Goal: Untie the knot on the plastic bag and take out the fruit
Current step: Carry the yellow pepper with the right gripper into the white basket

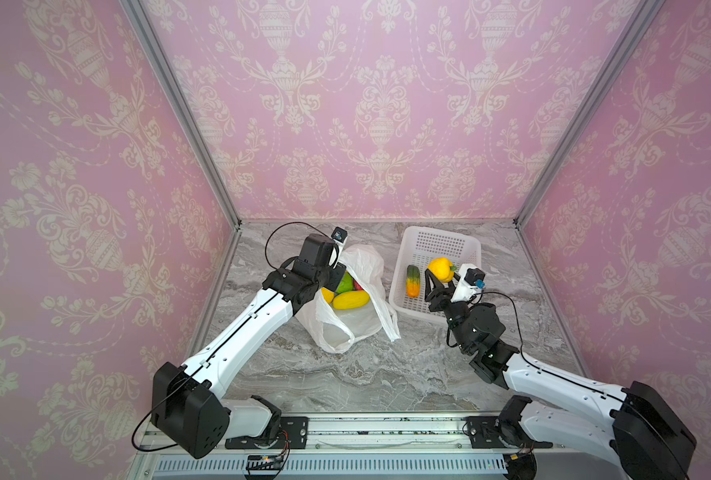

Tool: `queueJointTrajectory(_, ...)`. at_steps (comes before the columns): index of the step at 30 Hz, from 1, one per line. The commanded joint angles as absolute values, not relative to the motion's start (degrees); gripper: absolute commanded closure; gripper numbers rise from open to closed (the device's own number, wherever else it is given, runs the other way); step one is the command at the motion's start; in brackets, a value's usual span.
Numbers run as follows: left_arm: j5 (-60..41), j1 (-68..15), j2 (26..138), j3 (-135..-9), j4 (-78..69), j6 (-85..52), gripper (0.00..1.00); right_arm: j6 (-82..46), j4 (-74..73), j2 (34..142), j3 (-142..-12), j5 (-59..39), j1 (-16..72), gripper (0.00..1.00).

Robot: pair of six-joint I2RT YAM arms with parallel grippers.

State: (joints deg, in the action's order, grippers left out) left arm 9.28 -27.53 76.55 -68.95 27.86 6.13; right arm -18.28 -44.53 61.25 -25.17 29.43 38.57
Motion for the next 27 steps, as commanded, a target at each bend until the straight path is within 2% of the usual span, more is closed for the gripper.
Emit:
queueJointTrajectory(1, 8.2, -27.06, 76.07, -68.29, 27.52, 6.23, 1.0, -25.96, -34.65, 62.26, -28.49, 28.51, 35.41, 0.66)
queueJointTrajectory(8, 8.07, -27.07, 75.66, -68.38, 27.54, 6.04, 1.0, -30.45, -21.65, 71.41, -37.08, 20.87, 27.49, 0.64)
queueJointTrajectory(13, 7.56, -27.0, 75.84, -68.47, 27.73, 5.7, 1.0, -31.78, -20.48, 76.93, -39.43, 16.13, 23.46, 0.65)
queueJointTrajectory(27, 7.52, -27.04, 75.67, -68.54, 27.71, 5.72, 1.0, -26.41, -5.37, 92.45, -54.48, 10.04, 21.41, 0.63)
